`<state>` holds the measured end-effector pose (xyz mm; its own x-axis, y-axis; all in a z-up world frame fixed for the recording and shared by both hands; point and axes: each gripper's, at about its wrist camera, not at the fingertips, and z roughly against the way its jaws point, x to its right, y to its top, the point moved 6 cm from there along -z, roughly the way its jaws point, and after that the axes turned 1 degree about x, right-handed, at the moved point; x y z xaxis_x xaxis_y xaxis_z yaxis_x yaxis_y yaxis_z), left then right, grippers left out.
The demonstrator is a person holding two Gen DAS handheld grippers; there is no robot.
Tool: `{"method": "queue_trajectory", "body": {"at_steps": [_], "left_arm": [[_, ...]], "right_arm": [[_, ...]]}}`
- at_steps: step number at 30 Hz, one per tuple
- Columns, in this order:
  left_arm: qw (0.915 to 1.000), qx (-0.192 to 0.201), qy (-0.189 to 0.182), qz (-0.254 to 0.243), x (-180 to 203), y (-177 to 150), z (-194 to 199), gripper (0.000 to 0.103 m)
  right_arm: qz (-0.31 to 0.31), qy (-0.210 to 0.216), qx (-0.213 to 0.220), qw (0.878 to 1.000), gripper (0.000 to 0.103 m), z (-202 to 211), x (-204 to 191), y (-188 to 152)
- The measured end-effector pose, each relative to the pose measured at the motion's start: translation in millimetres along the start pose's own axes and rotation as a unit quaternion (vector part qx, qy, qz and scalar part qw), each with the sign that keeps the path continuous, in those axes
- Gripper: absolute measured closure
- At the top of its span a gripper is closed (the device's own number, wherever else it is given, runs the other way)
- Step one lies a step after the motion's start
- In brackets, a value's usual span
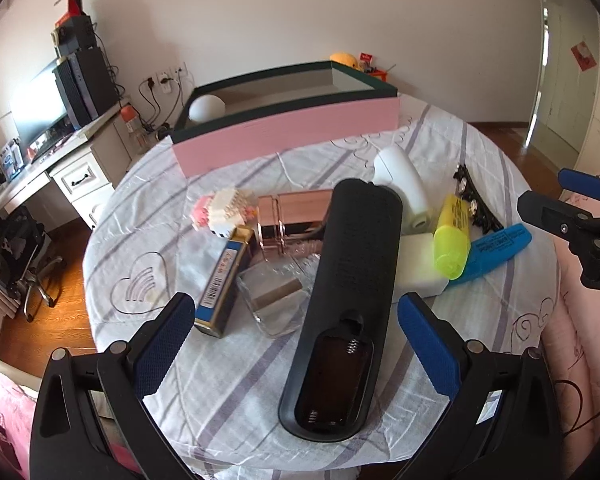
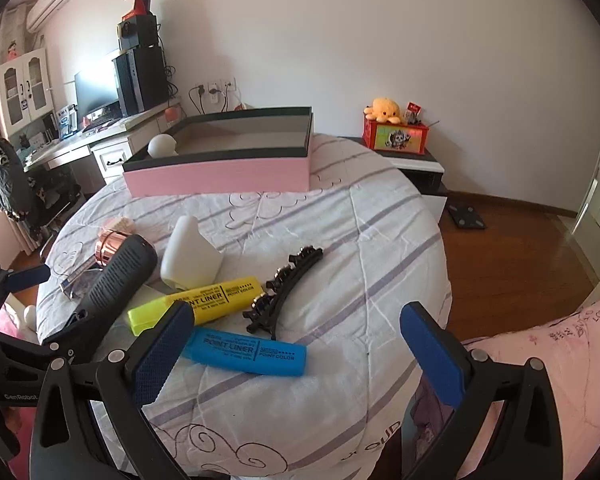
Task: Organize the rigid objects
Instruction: 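Grasp the black remote with the left tool and lift it, then grasp the white plug adapter with the right tool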
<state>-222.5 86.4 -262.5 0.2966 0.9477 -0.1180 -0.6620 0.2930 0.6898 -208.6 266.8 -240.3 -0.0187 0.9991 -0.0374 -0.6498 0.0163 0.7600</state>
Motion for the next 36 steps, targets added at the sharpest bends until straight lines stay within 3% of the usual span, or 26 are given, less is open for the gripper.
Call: {"method": "queue_trajectory", "body": {"at_steps": [6,10,12,19,36], "left_arm": [[0.9992,-0.035,-0.017,-0.007,9.7,-6.7,-19.1,0.025],[0.9992,-0.031,-0.020,-0.012,10.2,-6.1,-21.3,0.028],[0.9992,-0.026,-0.026,-0.012,9.0,-6.2,-21.4,0.045],[0.9989,-0.024,-0.041,-0.001,0.4,-6.6,-16.3,0.058],[0.9993,0.002,-0.026,0.028,-33.4,-2.6,3.1,0.059]], "right_arm": [[-0.001,0.003,-0.011,1.000,0.000,-10.8,0.6,-2.9],[-0.004,0.003,-0.017,1.000,0.000,-15.4,1.9,-3.5],[-0.005,0.003,-0.019,1.000,0.000,-17.2,2.3,-4.1],[-0.003,0.003,-0.024,1.000,0.000,-21.1,0.3,-4.8],[0.030,0.019,-0.022,0.999,0.000,-36.2,-44.3,19.6]]}}
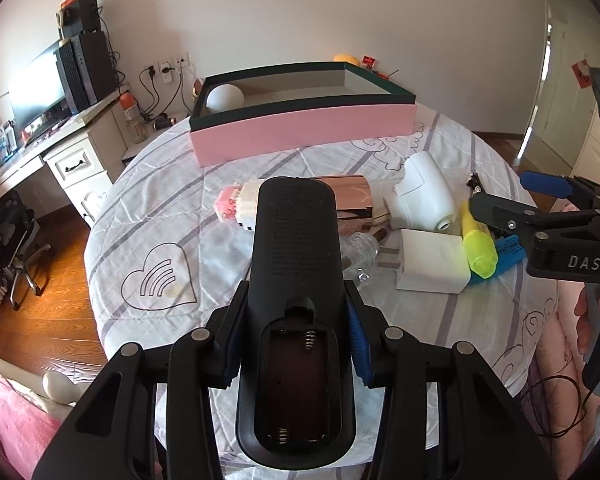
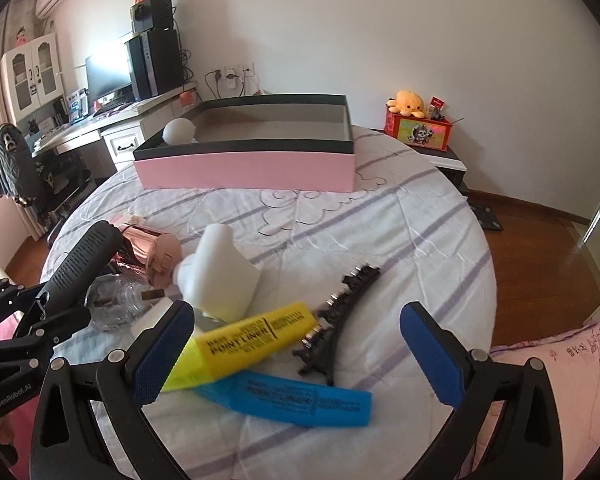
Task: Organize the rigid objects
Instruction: 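Grasp the white plug adapter with the right tool, then carry the remote in the left tool while the right tool carries the plug to the box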
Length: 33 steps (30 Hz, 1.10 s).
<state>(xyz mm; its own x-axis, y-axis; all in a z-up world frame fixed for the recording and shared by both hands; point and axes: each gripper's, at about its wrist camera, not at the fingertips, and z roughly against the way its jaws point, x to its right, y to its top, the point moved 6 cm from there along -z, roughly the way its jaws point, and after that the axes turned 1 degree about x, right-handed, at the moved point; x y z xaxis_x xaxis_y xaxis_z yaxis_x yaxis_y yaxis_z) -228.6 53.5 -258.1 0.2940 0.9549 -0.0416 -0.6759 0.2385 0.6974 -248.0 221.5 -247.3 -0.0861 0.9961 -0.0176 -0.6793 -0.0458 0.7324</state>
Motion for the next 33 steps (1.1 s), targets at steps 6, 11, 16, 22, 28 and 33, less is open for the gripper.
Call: {"method": "queue_trajectory", "body": {"at_steps": [6,11,16,22,28,33], "left_arm": [[1.0000,-0.001,-0.005,0.001,-8.6,-4.2,-0.7,0.059],[0.9999,0.000,-0.013,0.001,-11.3,-4.5,-2.5,0.059],[0.9999,0.001,-0.015,-0.003,-11.2,-3.3,-3.8,0.059],[0.9997,0.004,-0.026,-0.001,-11.6,-1.1,-4.9,0.059],[0.9985,0.014,-0.052,0.011,-9.2,3.1,-1.9,0.059],[0.9986,0.021,-0.048,0.006,-6.3,10.0,1.7,0.059]], "right_arm": [[0.026,0.007,-0.015,1.000,0.000,-17.3,-26.8,4.8],[0.040,0.008,-0.032,0.999,0.000,-35.0,-40.0,5.5],[0.030,0.020,-0.043,0.998,0.011,-47.4,-40.0,5.8],[0.030,0.062,-0.052,0.996,0.034,-54.6,-44.6,5.0],[0.021,0.088,-0.045,0.995,0.034,-51.4,-42.6,6.0],[0.016,0.091,-0.036,0.995,0.036,-44.0,-39.5,10.7]]}}
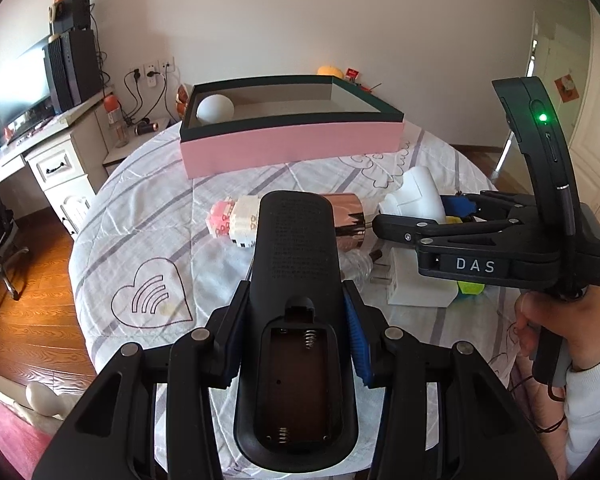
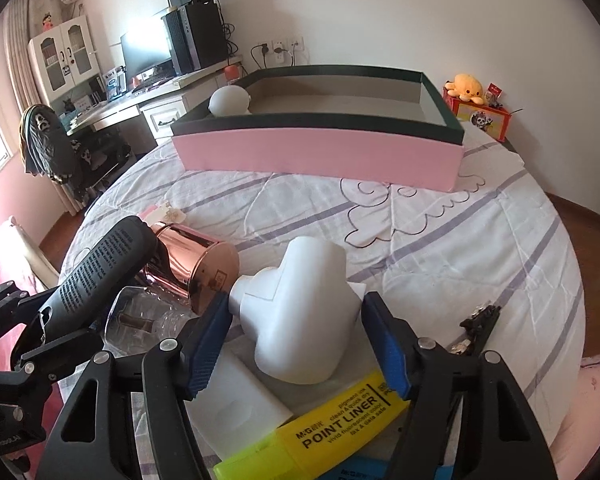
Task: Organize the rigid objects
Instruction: 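Carry the remote in the left tool while the right tool carries the plug to the box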
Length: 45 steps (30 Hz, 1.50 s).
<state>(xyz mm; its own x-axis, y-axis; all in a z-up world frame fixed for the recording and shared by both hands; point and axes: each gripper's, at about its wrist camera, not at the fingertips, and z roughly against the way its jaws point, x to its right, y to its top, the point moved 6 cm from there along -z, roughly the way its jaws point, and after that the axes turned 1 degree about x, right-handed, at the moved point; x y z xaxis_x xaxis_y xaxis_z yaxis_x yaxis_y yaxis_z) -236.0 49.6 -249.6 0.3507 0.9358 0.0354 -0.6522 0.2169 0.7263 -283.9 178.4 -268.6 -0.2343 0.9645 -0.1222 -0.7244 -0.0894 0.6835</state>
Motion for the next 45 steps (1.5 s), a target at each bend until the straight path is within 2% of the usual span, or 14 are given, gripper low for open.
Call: {"method": "queue_trajectory", "body": {"at_steps": [16,25,37,45], "left_arm": [[0.9996,0.025,-0.006,-0.010,11.4,22.7,15.1,0.059],[0.9987,0.049,-0.006,-0.011,13.7,46.4,23.7,0.059],[0.9968,0.076,-0.005,-0.022,14.3,100.9,18.8,0.059],[0.9963,0.078,0.000,-0.034,8.6,152.3,-7.9,0.059]], "right_arm": [[0.001,0.000,0.029,1.000,0.037,25.0,6.9,12.8],[0.004,0.000,0.055,0.998,0.037,48.8,8.5,29.3],[0.022,-0.003,0.077,0.997,0.037,58.7,21.2,70.4],[0.051,-0.010,0.087,0.995,0.037,43.8,25.6,119.8]]}}
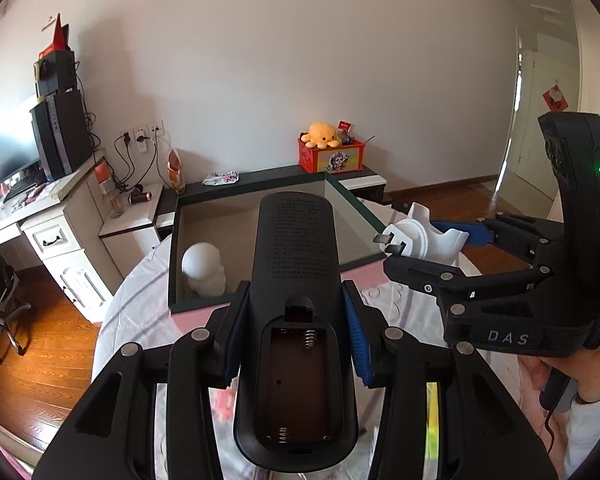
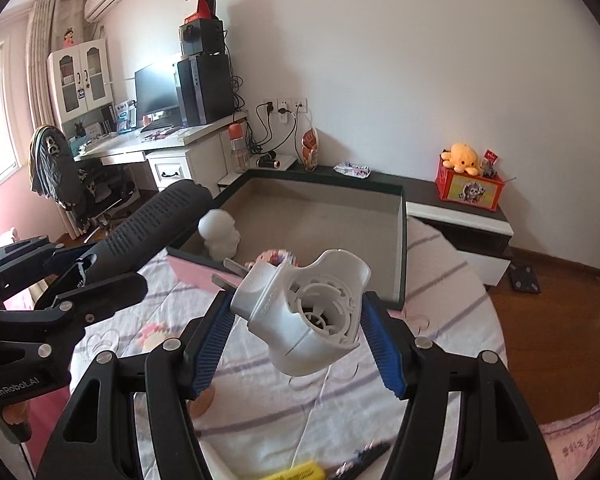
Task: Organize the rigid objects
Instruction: 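Carry the remote in the left tool while the right tool carries the plug to the box, then lower the black remote into the box and open the left tool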
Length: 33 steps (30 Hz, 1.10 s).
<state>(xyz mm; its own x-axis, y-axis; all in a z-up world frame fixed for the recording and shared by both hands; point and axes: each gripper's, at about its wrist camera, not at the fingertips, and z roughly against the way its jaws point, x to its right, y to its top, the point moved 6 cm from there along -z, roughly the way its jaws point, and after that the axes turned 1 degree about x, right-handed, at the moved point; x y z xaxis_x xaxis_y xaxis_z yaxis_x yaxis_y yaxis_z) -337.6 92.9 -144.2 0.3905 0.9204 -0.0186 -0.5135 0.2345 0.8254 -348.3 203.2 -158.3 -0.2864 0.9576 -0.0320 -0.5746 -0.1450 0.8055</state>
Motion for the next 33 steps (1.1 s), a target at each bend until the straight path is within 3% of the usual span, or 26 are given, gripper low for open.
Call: {"method": "queue_trajectory", "body": {"at_steps": [9,14,24,33], "left_arm": [[0.9995,-0.023,0.022,0.007,-23.1,50.5,-66.4,0.059],[0.9987,-0.048,0.008,0.012,-39.4,64.3,-110.7,0.059],[0.9922,-0.117,0.015,0.040,-69.4,57.7,-194.6,0.059],[0.9851,-0.164,0.030,0.042,-75.5,44.7,-236.0,0.059]], "right_arm": [[0.015,-0.007,-0.017,1.000,0.037,-57.0,16.2,37.9],[0.005,-0.003,-0.039,0.999,0.037,-95.5,31.1,47.4],[-0.006,-0.002,-0.096,0.995,0.037,-166.0,58.4,46.2],[0.004,-0.009,-0.124,0.992,0.037,-195.0,61.8,45.2]]}}
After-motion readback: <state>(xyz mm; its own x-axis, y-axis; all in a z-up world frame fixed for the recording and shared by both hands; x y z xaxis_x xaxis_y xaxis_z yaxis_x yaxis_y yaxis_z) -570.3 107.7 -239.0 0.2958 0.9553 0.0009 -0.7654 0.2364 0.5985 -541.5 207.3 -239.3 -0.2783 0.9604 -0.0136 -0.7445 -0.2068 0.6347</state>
